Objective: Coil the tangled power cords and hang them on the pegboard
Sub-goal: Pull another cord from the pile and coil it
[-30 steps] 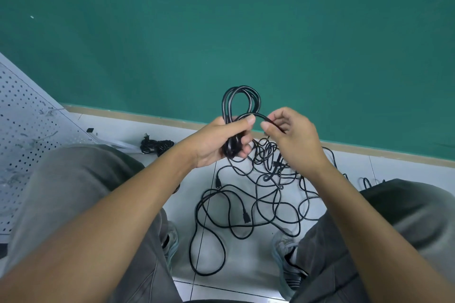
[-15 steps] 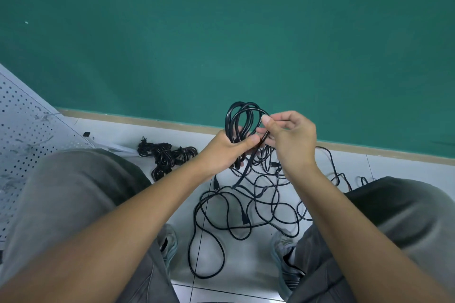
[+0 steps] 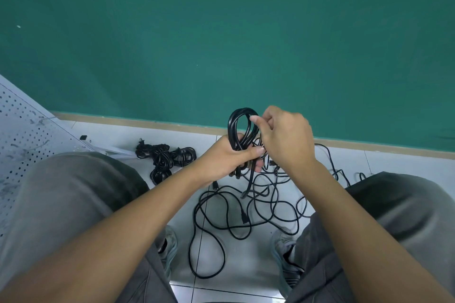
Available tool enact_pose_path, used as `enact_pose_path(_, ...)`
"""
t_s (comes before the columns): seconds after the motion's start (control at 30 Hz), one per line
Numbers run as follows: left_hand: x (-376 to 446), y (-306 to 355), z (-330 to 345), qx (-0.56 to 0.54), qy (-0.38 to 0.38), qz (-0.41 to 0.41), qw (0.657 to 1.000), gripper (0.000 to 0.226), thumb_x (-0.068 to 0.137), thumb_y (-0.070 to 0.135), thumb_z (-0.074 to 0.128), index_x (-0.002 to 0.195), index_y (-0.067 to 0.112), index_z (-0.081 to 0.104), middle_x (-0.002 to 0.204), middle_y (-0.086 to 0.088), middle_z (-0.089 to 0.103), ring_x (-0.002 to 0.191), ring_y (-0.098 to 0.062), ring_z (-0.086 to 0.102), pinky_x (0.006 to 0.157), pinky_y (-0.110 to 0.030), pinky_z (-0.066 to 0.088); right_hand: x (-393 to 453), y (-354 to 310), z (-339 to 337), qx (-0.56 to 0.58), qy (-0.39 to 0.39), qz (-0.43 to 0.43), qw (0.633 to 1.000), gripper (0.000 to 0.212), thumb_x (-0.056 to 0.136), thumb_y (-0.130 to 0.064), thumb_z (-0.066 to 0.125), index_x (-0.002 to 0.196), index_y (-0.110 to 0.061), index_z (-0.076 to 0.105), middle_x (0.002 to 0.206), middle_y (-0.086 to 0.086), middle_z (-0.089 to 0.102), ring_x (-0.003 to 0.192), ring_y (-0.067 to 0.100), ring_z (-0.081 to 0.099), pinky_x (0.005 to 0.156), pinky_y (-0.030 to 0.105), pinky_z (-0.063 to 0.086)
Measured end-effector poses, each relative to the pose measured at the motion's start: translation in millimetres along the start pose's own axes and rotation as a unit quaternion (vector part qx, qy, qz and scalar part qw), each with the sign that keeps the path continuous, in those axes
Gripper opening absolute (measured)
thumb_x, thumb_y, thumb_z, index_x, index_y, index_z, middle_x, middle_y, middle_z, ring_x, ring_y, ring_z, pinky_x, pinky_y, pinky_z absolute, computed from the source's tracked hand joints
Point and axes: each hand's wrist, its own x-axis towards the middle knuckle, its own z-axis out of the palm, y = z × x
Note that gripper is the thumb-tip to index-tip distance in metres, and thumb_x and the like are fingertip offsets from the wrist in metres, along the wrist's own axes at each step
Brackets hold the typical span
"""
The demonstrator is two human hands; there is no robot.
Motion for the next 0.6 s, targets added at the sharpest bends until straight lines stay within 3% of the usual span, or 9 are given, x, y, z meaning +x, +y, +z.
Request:
enact_pose_path(0.1,1,2,0,-0.031,-0.004,-0.01,0.999,0.018,0.1,0.015,0.067,0.111,0.001,0.068,0.102,-0.023,0.073,0.093,-0.026,0.075,0.087,-0.037,0.06,-3,-1,1,-0.033,-0.001,-0.038,0.999,0.038,0.105,-0.04,0.051,0.082,-0.01,0.059,0.063,0.005,0.059,0.061,0.033,0.053,0.057,0.036,0.036)
enact_pose_path(0.17,3,2,-2,-0.041,0.002,-0.017,0.999,0.022,0.099,0.014,0.068,0.113,-0.004,0.064,0.094,-0.016,0.071,0.091,-0.025,0.073,0.089,-0.042,0.061,-4,-1,3,-0.02,0.007,-0.047,0.999,0.039,0.105,-0.035,0.051,0.077,-0.009,0.055,0.06,0.005,0.055,0.058,0.033,0.049,0.055,0.036,0.032)
enact_pose_path(0.23,4,3,-4,-0.026,0.003,-0.02,0.999,0.024,0.1,0.016,0.068,0.109,-0.004,0.059,0.082,-0.008,0.066,0.076,-0.025,0.068,0.085,-0.046,0.06,-3,0,5,0.031,0.012,-0.028,0.999,0.039,0.104,-0.032,0.053,0.074,-0.007,0.056,0.056,0.005,0.054,0.056,0.035,0.05,0.055,0.039,0.04)
enact_pose_path(0.33,4,11,-5,-0.024,-0.019,-0.008,0.999,0.008,0.103,0.016,0.063,0.103,0.008,0.06,0.069,-0.005,0.057,0.059,-0.019,0.057,0.076,-0.044,0.059,1,2,5,0.141,0.002,0.027,0.99,0.039,0.103,-0.032,0.055,0.072,-0.01,0.059,0.058,0.005,0.062,0.055,0.029,0.055,0.056,0.038,0.046)
enact_pose_path(0.43,3,16,-6,-0.044,-0.027,-0.024,0.998,0.024,0.104,0.019,0.06,0.114,-0.002,0.065,0.065,-0.005,0.053,0.057,-0.017,0.052,0.069,-0.037,0.059,3,1,-1,0.221,-0.024,0.06,0.973,0.04,0.102,-0.03,0.059,0.068,-0.01,0.06,0.056,0.001,0.064,0.047,0.015,0.046,0.051,0.035,0.041)
enact_pose_path(0.5,3,16,-7,-0.056,-0.019,-0.048,0.997,0.037,0.104,0.023,0.06,0.128,-0.006,0.061,0.065,-0.003,0.054,0.057,-0.016,0.053,0.064,-0.032,0.058,5,1,-6,0.275,-0.05,0.076,0.957,0.04,0.1,-0.031,0.064,0.068,-0.006,0.063,0.056,0.003,0.065,0.052,0.021,0.053,0.056,0.039,0.049)
enact_pose_path(0.6,2,16,-7,-0.085,-0.001,-0.058,0.995,0.032,0.105,0.024,0.058,0.116,-0.005,0.063,0.064,-0.001,0.055,0.054,-0.016,0.053,0.053,-0.027,0.051,7,1,-7,0.344,-0.065,0.116,0.93,0.036,0.096,-0.032,0.072,0.075,-0.004,0.064,0.057,-0.001,0.064,0.055,0.016,0.059,0.063,0.034,0.057)
